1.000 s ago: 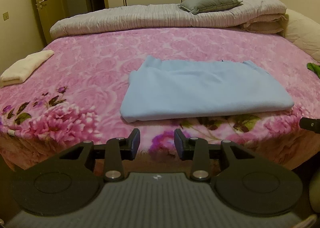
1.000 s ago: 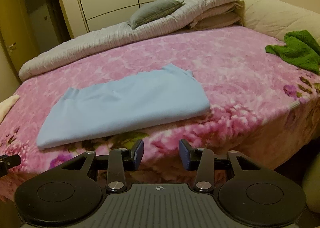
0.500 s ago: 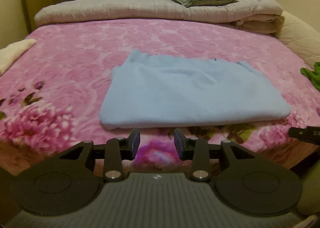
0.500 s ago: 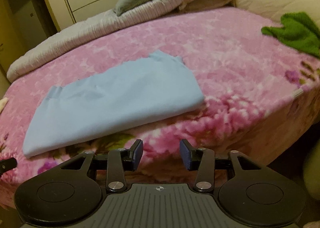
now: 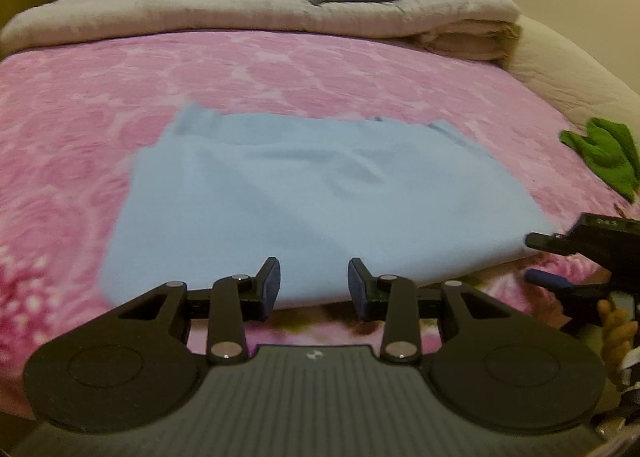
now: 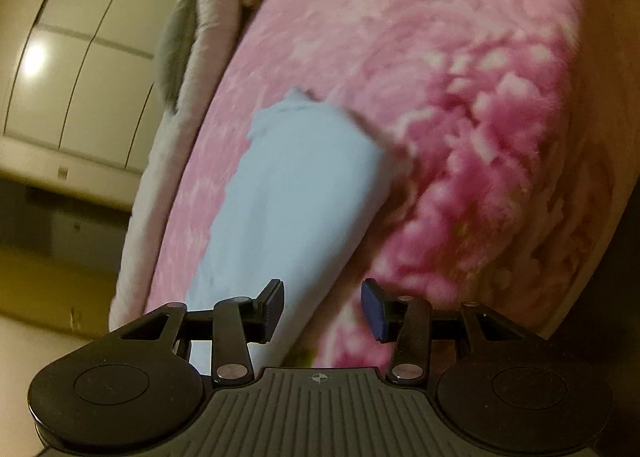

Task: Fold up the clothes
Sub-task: 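Grasp the folded sweatshirt edge with the right gripper and lift it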

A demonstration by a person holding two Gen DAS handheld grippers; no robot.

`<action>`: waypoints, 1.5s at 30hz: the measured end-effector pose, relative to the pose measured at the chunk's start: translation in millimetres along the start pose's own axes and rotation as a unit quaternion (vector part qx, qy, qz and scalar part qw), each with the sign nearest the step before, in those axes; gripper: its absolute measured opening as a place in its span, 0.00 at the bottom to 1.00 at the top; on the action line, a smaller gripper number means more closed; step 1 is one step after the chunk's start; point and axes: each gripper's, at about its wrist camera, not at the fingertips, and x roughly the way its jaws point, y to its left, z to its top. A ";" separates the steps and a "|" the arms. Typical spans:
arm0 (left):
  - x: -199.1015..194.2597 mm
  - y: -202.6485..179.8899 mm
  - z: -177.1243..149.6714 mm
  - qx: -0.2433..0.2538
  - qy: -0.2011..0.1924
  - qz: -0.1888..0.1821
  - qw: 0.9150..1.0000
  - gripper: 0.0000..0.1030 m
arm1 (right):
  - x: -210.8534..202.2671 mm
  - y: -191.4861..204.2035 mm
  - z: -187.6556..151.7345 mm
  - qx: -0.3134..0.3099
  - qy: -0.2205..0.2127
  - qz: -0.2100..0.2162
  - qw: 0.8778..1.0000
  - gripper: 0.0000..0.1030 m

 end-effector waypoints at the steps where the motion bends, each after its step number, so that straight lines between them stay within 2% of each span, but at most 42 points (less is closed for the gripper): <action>1: 6.8 -4.8 1.4 0.004 0.003 -0.005 1.000 0.32 | 2.1 -2.2 3.2 0.006 -0.002 0.001 1.000 0.46; 4: 28.3 -16.8 4.1 0.010 0.015 -0.010 1.000 0.32 | 5.0 -7.7 9.0 0.016 -0.009 0.008 1.000 0.46; 9: 62.4 -29.6 -3.4 0.033 0.059 0.016 0.998 0.33 | 7.9 -19.8 17.6 0.046 -0.024 0.029 0.998 0.46; 14: 71.3 -39.7 0.5 0.040 0.071 0.040 0.996 0.34 | 11.0 -26.4 21.5 0.073 -0.037 0.043 0.996 0.46; 17: 68.8 -32.9 7.1 0.022 0.075 0.026 0.997 0.32 | 13.0 -30.9 25.5 0.098 -0.045 0.050 0.993 0.46; 21: 51.4 -2.6 12.4 -0.048 0.056 0.005 0.997 0.31 | 13.1 -30.6 26.0 0.104 -0.052 0.048 0.992 0.45; 23: 42.8 13.8 14.2 -0.064 0.047 0.013 0.997 0.31 | 12.9 -29.0 24.7 0.096 -0.055 0.043 0.993 0.45; 25: 35.0 31.8 12.7 -0.075 0.044 0.027 0.996 0.31 | 14.1 -24.7 24.0 0.078 -0.056 0.027 0.995 0.36; 26: 31.3 43.1 11.7 -0.087 0.044 0.032 0.995 0.31 | 15.8 -20.1 24.5 0.061 -0.053 0.009 0.997 0.20; 28: 23.6 67.9 8.5 -0.125 0.043 0.027 0.991 0.31 | 19.2 -8.1 24.8 0.020 -0.051 -0.030 0.998 0.15; 30: 17.4 91.6 3.8 -0.167 0.042 0.009 0.985 0.30 | 21.8 22.2 19.1 -0.070 -0.058 -0.083 0.992 0.11; 31: 14.9 102.0 1.3 -0.187 0.040 -0.003 0.981 0.27 | 22.7 42.3 6.5 -0.142 -0.072 -0.107 0.981 0.11; 32: 12.6 110.6 -0.6 -0.205 0.039 -0.016 0.978 0.26 | 23.8 64.3 -14.3 -0.233 -0.096 -0.119 0.961 0.10; 33: 11.0 117.2 -1.5 -0.217 0.036 -0.027 0.975 0.26 | 24.9 86.3 -35.1 -0.321 -0.119 -0.129 0.931 0.10; 34: 9.4 123.6 -2.3 -0.230 0.033 -0.037 0.972 0.26 | 26.0 108.2 -55.9 -0.406 -0.141 -0.138 0.892 0.09; 35: 8.1 127.7 -2.7 -0.236 0.031 -0.044 0.970 0.26 | 27.1 130.2 -76.7 -0.488 -0.161 -0.145 0.846 0.09; 36: 6.7 131.7 -3.1 -0.242 0.029 -0.050 0.968 0.26 | 28.5 149.4 -99.2 -0.561 -0.177 -0.145 0.796 0.09; 37: 5.3 135.7 -3.4 -0.248 0.026 -0.057 0.967 0.26 | 30.9 160.9 -124.4 -0.615 -0.181 -0.127 0.757 0.09; 39: 2.8 143.1 -5.3 -0.262 0.021 -0.066 0.963 0.26 | 36.4 172.0 -167.8 -0.689 -0.164 -0.085 0.700 0.09; 40: 1.6 147.5 -7.2 -0.271 0.019 -0.069 0.960 0.26 | 40.7 172.9 -189.0 -0.720 -0.146 -0.065 0.675 0.09; 41: 0.4 152.0 -9.2 -0.281 0.017 -0.072 0.957 0.26 | 46.5 171.8 -206.1 -0.741 -0.125 -0.049 0.658 0.09; 45: -2.2 162.9 -14.4 -0.307 0.019 -0.085 0.948 0.26 | 76.6 153.5 -258.2 -0.799 0.000 -0.035 0.601 0.13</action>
